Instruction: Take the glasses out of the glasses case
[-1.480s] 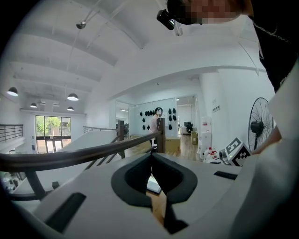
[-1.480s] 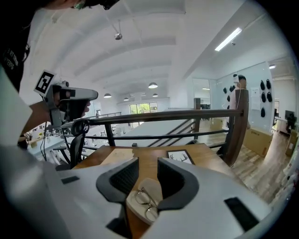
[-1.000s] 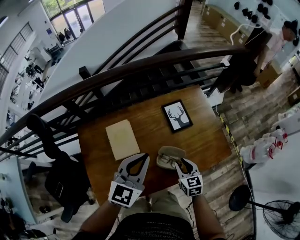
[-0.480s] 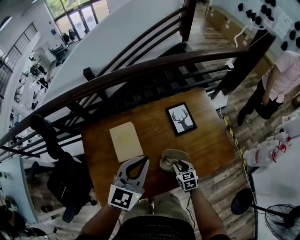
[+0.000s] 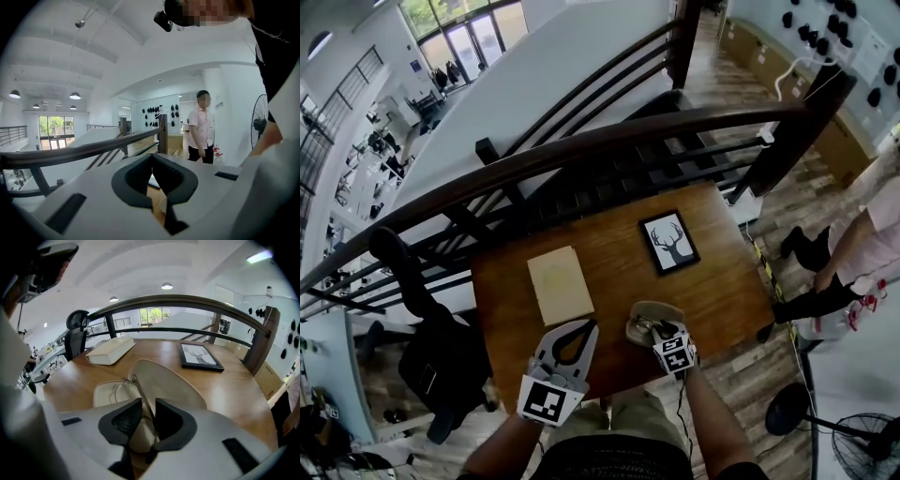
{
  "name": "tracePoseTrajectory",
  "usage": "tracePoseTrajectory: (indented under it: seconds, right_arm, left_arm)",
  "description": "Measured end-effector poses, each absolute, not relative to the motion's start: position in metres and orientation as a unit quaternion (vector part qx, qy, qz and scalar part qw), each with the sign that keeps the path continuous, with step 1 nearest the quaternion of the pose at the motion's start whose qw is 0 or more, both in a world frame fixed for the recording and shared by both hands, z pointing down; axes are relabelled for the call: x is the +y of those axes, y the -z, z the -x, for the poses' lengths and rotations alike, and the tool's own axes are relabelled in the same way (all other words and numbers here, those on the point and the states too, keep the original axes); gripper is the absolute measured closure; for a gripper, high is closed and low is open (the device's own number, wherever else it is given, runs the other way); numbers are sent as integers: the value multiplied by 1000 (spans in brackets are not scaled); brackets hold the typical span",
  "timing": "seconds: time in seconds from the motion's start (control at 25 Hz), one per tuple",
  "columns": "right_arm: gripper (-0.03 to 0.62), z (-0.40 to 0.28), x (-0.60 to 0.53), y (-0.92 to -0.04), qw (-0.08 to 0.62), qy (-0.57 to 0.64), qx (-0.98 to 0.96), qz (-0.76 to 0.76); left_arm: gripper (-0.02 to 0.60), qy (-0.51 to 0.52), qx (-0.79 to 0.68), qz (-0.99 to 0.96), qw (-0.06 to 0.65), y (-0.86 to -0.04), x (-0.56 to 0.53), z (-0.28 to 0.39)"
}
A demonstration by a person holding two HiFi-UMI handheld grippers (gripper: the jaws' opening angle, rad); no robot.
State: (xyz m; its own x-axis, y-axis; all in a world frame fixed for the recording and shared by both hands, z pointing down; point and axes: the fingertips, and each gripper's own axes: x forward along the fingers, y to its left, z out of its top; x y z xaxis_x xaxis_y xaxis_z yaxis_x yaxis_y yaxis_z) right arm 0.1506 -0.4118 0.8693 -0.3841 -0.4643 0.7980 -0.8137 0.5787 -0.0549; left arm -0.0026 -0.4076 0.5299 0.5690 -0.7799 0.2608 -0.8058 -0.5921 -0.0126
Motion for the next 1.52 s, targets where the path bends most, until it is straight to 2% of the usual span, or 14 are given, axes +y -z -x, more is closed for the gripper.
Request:
tracePoseTrajectory:
  seconds: [0.28, 0.4, 0.52, 0.76, 1.52]
  right_arm:
    - [564, -150, -411, -875, 464, -159, -786, -377]
    - [566, -150, -407, -875, 469, -145, -789, -370]
    - [566, -150, -406, -862, 462, -142, -790, -377]
    - [568, -152, -399, -816, 418, -131, -797, -416]
    - [567, -140, -351, -623, 207, -100, -818, -527]
  left_arm:
    - [555, -123, -454, -881, 52, -523, -398, 11]
    - [555, -139, -450, -882, 32, -518, -391, 15]
    - [555, -121, -458, -880, 42, -511, -385, 19]
    - [555, -105, -455, -883, 44, -501, -373, 25]
    - [555, -71, -420, -905, 21, -464, -340, 35]
